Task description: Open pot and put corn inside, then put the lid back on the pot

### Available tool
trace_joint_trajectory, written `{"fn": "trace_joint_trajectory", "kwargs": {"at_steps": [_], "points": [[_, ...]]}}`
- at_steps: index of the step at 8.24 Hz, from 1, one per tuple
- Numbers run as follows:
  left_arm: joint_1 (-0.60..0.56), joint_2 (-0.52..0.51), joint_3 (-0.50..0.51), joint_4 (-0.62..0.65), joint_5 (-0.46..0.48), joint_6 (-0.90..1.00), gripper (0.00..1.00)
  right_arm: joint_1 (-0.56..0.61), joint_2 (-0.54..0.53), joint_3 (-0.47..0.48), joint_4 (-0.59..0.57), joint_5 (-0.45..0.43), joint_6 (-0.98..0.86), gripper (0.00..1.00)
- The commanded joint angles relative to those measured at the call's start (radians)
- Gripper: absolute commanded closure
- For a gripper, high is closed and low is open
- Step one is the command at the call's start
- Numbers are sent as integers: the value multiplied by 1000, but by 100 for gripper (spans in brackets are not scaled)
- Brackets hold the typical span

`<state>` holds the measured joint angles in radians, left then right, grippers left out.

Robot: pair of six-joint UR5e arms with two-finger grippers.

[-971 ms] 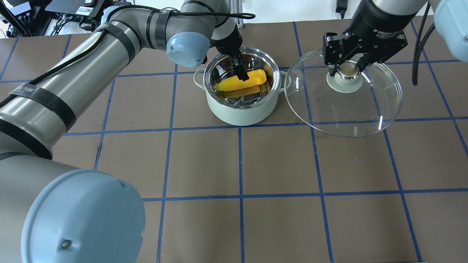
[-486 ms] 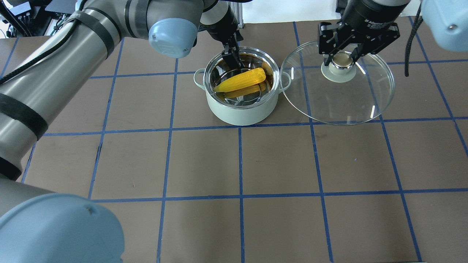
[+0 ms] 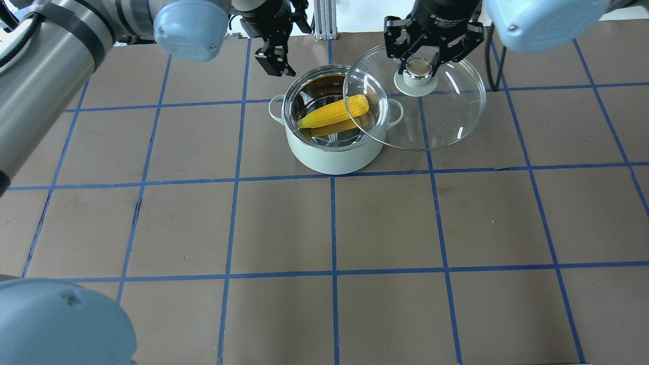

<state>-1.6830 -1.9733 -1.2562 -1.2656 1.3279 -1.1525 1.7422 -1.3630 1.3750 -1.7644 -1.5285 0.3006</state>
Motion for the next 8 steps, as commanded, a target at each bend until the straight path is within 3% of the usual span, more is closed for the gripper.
{"fn": "trace_joint_trajectory", "kwargs": {"at_steps": [1, 3, 4, 6, 8], "points": [[124, 100, 4, -138, 203, 487, 0, 103, 128, -10, -166, -8, 151, 79], [137, 163, 6, -156, 316, 812, 0, 173, 224, -49, -210, -66, 227, 80], [138, 194, 0, -162, 320, 929, 0, 178, 260, -69, -217, -87, 226, 79], [149, 229, -2, -227, 338, 953, 0, 175, 295, -108, -219, -87, 224, 78], [138, 247, 0, -236, 404, 1106, 0, 169, 309, -114, -219, -81, 238, 78]]}}
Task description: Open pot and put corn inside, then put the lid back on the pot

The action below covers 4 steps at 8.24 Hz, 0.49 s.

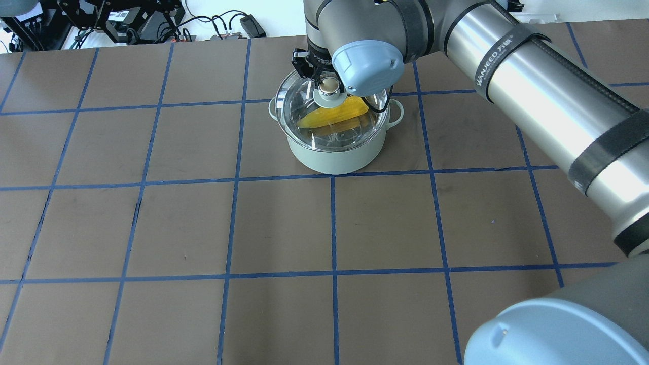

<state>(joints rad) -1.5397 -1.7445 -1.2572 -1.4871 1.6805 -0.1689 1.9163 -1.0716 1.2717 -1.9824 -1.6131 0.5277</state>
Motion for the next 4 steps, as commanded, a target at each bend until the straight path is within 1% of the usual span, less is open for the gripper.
{"fn": "trace_joint_trajectory", "kwargs": {"at_steps": [1, 2, 3, 4], "points": [[-8, 37, -2, -44, 24, 121, 0, -16, 19, -9, -1, 4, 15, 78], [-8, 55, -4, -68, -61, 118, 0, -23, 21, -9, -1, 4, 15, 78], [-10, 72, -2, -128, -89, 83, 0, -25, 22, -9, -1, 4, 14, 77], [-13, 83, -4, -156, -94, 62, 0, -25, 24, -8, -1, 7, 18, 77]]}}
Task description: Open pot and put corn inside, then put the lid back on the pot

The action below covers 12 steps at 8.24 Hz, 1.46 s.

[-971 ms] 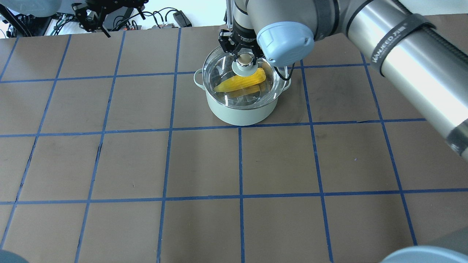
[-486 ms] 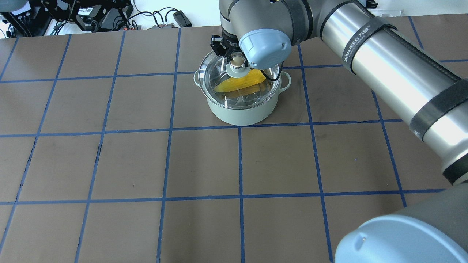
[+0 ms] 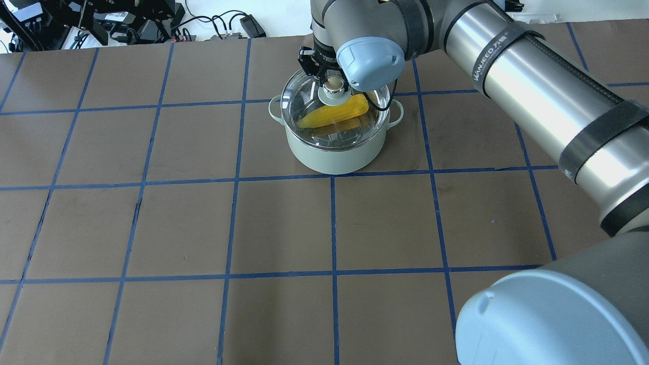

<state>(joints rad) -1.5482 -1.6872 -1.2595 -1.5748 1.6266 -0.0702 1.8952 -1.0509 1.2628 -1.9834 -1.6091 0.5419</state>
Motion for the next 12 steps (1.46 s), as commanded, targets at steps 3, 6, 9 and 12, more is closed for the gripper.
{"fn": "trace_joint_trajectory", "kwargs": {"at_steps": [3, 6, 9, 12], "points": [[-6, 24, -67, -91, -97, -14, 0, -4, 9, 6, 0, 0, 38, 78], [-6, 27, -81, -90, -102, -13, 0, -4, 12, 12, 0, 0, 44, 78], [-4, 26, -84, -86, -102, -13, 0, -4, 26, 12, -26, 0, 44, 78], [-4, 27, -87, -86, -102, -13, 0, -4, 26, 10, -28, 0, 35, 77]]}}
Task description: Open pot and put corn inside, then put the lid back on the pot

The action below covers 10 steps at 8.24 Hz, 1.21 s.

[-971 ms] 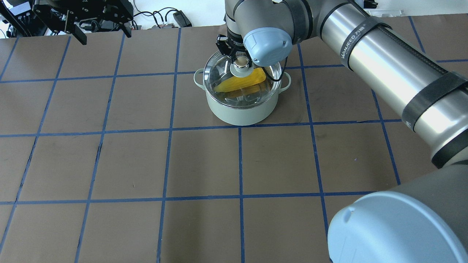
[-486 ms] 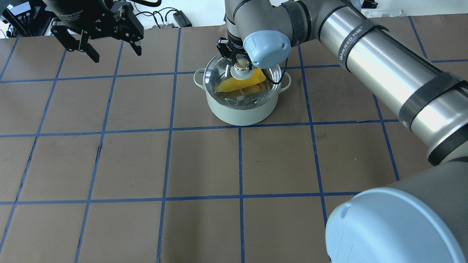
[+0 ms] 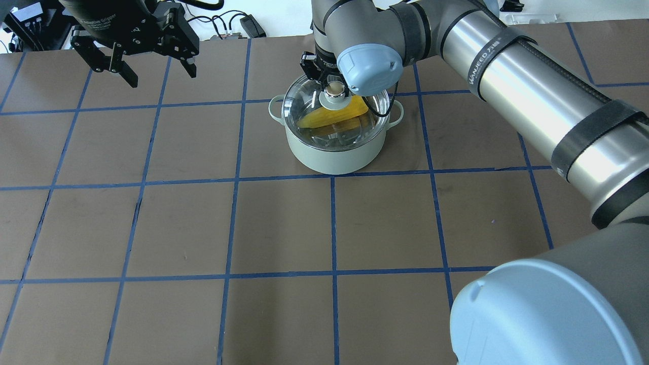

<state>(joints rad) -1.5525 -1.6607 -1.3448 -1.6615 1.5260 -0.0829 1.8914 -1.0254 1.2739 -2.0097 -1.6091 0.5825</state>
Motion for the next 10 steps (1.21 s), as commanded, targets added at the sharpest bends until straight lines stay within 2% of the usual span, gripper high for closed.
{"fn": "trace_joint_trajectory", "kwargs": {"at_steps": [1, 10], "points": [[0, 2, 0, 2, 3, -3, 0, 0, 1, -1, -1, 0, -4, 77], [0, 2, -2, 3, 3, -12, 0, 0, -1, 18, -53, 0, -41, 77]]}}
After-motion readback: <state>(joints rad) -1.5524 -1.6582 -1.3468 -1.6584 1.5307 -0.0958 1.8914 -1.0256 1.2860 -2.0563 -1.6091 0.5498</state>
